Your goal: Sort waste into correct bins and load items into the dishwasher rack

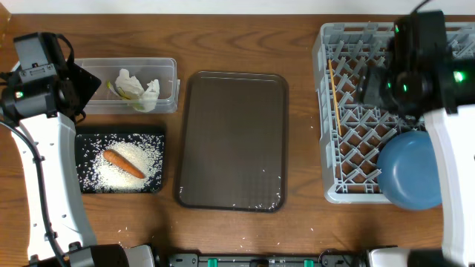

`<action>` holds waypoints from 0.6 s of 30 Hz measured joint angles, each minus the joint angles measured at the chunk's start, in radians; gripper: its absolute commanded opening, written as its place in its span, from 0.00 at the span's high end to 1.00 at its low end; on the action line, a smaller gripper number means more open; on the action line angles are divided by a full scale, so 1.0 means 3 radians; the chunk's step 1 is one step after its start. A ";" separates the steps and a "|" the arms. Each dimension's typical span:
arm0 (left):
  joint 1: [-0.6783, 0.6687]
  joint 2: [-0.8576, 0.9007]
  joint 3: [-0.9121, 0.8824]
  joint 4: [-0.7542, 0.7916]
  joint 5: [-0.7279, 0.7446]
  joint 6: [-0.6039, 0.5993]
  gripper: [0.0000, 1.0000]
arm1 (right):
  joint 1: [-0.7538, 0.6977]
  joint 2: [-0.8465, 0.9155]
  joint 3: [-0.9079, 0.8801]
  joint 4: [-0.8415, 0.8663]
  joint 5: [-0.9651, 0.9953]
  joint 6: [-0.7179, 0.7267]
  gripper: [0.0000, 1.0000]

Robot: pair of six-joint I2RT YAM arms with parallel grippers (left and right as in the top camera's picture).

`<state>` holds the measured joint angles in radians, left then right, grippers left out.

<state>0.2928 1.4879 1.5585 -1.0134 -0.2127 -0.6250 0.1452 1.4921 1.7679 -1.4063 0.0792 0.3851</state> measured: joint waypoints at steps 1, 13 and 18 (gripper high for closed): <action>0.0000 0.0000 0.0000 -0.0001 -0.0001 0.0000 0.02 | 0.0071 -0.0142 -0.0182 0.0056 0.0019 0.0032 0.28; 0.0000 0.0000 0.0000 -0.0003 0.0000 0.0000 0.02 | 0.0748 -0.2314 -0.2419 0.1148 0.0525 0.0655 0.01; 0.0000 0.0000 0.0000 -0.0003 0.0000 0.0000 0.02 | 0.0748 -0.2722 -0.2775 0.1083 0.0584 0.0802 0.01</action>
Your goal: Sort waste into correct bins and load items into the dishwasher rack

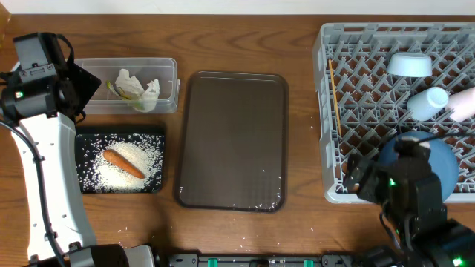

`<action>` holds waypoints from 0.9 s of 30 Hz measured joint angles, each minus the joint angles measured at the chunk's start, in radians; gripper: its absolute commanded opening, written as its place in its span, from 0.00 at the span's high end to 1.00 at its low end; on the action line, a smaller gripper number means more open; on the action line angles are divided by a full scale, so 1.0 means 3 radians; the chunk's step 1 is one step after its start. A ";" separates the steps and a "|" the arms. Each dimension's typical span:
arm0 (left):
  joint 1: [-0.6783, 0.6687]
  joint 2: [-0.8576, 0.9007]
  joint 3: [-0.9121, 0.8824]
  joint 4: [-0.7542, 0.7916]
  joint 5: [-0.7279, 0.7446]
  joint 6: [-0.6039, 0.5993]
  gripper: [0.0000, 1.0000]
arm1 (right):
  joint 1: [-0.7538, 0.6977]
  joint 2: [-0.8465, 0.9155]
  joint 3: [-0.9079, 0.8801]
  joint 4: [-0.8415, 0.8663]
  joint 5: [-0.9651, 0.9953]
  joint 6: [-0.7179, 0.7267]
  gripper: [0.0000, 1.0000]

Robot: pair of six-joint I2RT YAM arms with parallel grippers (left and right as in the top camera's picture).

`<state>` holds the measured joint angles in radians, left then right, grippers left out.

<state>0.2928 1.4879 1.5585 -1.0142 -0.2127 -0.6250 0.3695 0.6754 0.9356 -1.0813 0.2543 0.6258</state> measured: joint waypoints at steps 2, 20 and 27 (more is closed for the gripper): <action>0.0000 0.0000 0.0000 0.0001 0.0000 0.0000 0.02 | 0.0001 -0.0056 -0.0041 -0.0127 0.0013 0.0027 0.01; 0.0000 0.0000 0.0000 0.0001 0.0000 0.0000 0.02 | 0.0001 -0.0078 -0.0132 -0.0223 0.0039 -0.0046 0.01; 0.0000 0.0000 0.0000 0.0001 -0.0001 0.0000 0.02 | -0.0089 -0.0369 -0.1053 0.1422 -0.0289 -0.0820 0.01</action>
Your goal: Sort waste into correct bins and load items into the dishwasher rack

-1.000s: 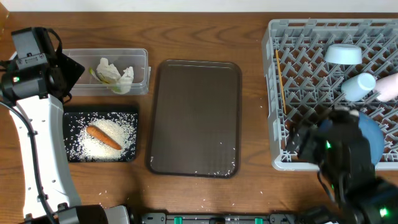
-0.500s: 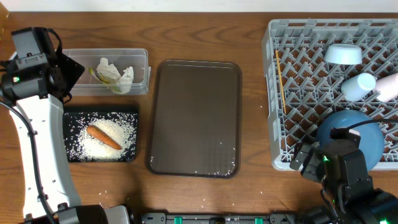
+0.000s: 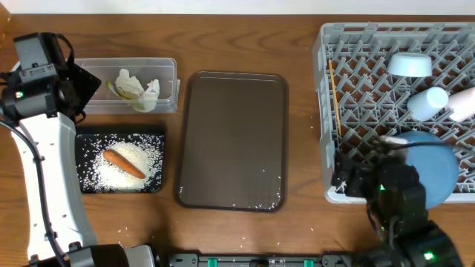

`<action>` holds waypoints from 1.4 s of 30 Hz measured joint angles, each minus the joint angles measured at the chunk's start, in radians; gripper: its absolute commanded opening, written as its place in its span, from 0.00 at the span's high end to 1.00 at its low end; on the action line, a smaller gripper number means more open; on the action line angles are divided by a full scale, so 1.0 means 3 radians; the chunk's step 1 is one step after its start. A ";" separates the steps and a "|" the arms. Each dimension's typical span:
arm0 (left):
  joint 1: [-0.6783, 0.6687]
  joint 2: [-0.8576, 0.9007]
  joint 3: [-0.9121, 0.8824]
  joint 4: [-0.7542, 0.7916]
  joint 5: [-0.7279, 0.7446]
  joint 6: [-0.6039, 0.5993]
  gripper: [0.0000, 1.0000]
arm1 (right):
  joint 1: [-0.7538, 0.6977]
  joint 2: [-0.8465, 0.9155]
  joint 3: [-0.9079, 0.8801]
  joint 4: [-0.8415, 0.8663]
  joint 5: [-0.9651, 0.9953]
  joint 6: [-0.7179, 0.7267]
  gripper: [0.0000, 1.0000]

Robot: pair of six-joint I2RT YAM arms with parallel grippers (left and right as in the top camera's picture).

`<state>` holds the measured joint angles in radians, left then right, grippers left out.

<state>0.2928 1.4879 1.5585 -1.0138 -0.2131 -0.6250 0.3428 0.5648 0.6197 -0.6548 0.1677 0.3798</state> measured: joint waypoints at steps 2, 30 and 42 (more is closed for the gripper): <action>0.0000 0.0000 0.0000 0.0000 0.0001 0.0001 0.02 | -0.0083 -0.0127 -0.0346 0.0530 -0.0234 -0.0253 0.01; 0.0000 0.0000 0.0000 -0.0001 0.0001 0.0001 0.02 | -0.1259 -0.1733 -0.2042 0.1998 -0.1132 -0.0851 0.01; 0.0000 0.0000 0.0000 0.0000 0.0001 0.0000 0.02 | -0.1385 -0.1834 -0.2042 0.1994 -0.1090 -0.1623 0.01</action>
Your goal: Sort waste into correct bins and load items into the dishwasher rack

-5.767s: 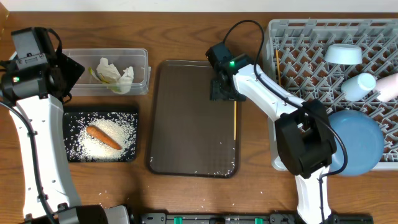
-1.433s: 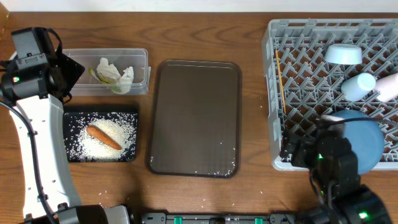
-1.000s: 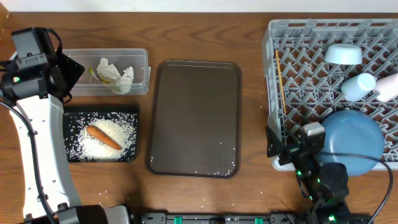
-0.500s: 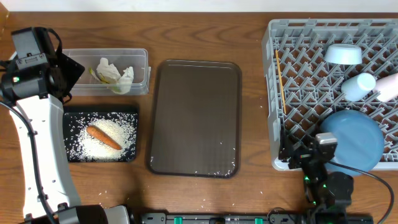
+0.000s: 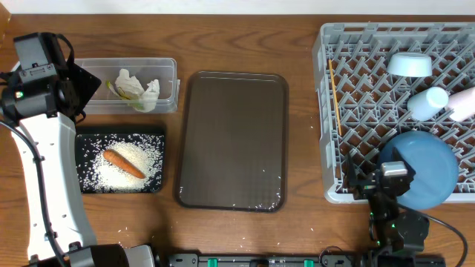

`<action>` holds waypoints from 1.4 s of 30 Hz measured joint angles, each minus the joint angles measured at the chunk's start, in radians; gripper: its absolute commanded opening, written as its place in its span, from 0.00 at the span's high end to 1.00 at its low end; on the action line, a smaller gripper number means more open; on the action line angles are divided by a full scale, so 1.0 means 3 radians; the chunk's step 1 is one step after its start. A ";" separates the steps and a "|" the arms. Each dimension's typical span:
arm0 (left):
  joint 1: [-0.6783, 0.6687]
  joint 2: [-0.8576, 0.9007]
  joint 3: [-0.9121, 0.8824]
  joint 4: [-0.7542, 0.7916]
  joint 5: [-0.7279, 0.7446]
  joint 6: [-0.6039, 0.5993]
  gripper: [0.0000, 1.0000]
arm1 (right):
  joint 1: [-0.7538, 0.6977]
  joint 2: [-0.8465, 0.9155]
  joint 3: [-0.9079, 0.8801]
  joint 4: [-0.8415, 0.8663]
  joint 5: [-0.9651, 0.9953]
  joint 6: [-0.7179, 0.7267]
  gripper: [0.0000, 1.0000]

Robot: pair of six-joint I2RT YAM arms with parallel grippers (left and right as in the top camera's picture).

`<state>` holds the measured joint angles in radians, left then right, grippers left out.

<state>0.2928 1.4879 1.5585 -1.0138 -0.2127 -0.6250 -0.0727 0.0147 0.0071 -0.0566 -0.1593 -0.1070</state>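
Note:
The grey dishwasher rack (image 5: 326, 111) stands at the right. It holds a blue plate (image 5: 430, 167) at its front, a white bowl (image 5: 410, 64), a white cup (image 5: 428, 102), a pink item (image 5: 464, 104) at the frame edge and a thin wooden stick (image 5: 335, 96). My right gripper (image 5: 365, 184) is folded back at the rack's front edge beside the plate, with its jaws unreadable. My left gripper (image 5: 87, 81) hangs by the clear bin (image 5: 171, 67) with crumpled tissue (image 5: 137, 87), its jaws also unclear. A black bin (image 5: 83, 137) holds rice and a carrot (image 5: 123, 164).
A brown tray (image 5: 231, 141) lies in the middle of the wooden table, with a few rice grains along its front edge. Loose grains are scattered on the table near the black bin. The left arm's white link runs down the left edge.
The right arm has drawn further back toward the table's front edge, uncovering more of the blue plate. The left arm and all items are where they were.
First the right arm reached over the back right of the rack, hiding the bowl and cup. Then it was back at the front edge, over the blue plate, with the bowl and cup showing. It has sunk lower in each frame since. The left arm stayed still.

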 measured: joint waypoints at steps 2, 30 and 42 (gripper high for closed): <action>0.0000 0.0000 0.0000 0.0000 0.0000 0.0000 0.02 | 0.0000 0.0000 0.0000 -0.0001 0.0006 -0.0048 0.01; 0.0000 0.0000 0.0000 -0.0001 0.0000 0.0000 0.02 | 0.0000 0.0000 0.0000 0.0000 -0.0006 -0.0020 0.01; 0.0000 0.0000 0.0000 -0.0015 -0.0013 0.0099 0.02 | 0.0000 0.0000 0.0000 0.0000 -0.0006 -0.0019 0.01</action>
<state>0.2928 1.4879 1.5585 -1.0183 -0.2165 -0.5953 -0.0727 0.0147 0.0071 -0.0566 -0.1612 -0.1127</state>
